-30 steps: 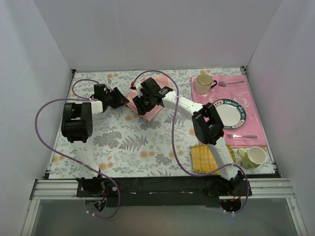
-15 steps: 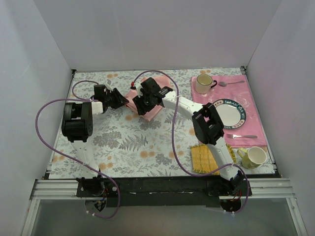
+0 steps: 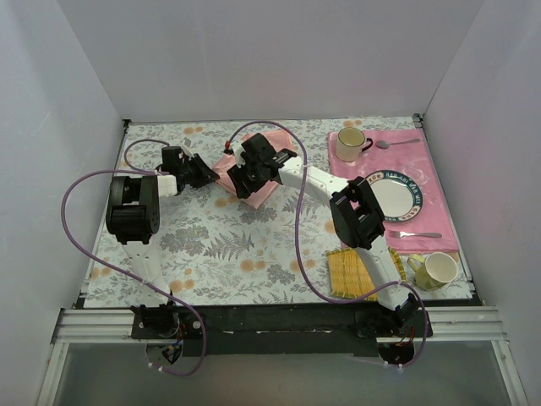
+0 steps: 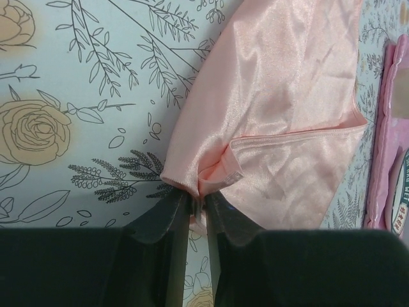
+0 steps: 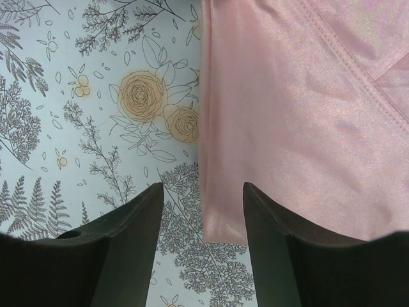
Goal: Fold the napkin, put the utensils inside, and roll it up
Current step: Roll the napkin with the utensil
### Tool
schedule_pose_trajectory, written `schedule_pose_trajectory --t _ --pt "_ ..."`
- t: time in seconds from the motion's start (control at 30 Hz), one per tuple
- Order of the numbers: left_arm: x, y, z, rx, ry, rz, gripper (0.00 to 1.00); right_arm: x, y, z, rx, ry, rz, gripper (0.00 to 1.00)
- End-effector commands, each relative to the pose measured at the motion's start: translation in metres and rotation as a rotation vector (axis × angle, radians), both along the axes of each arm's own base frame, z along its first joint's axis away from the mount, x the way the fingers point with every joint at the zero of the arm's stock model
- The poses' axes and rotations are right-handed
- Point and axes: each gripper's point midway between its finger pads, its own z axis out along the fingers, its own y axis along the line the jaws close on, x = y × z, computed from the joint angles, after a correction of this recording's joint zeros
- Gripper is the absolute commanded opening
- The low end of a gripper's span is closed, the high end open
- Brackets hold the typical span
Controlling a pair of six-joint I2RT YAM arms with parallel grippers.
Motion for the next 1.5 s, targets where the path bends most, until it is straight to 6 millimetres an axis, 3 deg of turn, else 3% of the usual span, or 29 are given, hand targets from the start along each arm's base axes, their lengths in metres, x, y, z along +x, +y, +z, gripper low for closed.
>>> schedule_pose_trajectory --t 0.0,0.33,0.63,0.87,1.0,1.47 --pt "-0.002 0.003 0.000 0.011 0.028 0.011 0.13 0.013 0.004 0.019 0.014 -0.072 0.017 0.62" --pt "0.001 0.003 0.015 -0.021 0.077 0.051 0.00 0.013 0.005 0.025 0.008 -0.096 0.034 0.64" --pt "-0.008 0.002 0.020 -0.068 0.282 0.134 0.00 0.011 0.008 0.026 -0.038 -0.162 0.057 0.70" --pt "-0.009 0.000 0.032 -0.066 0.343 0.149 0.00 0.004 0.019 0.029 -0.050 -0.230 0.102 0.71" --pt "-0.010 -0.002 0.034 -0.068 0.366 0.143 0.00 -0.002 0.028 0.023 -0.086 -0.285 0.124 0.71" --pt "-0.019 -0.003 0.034 -0.059 0.416 0.122 0.00 0.012 0.034 -0.006 -0.276 -0.522 0.081 0.71"
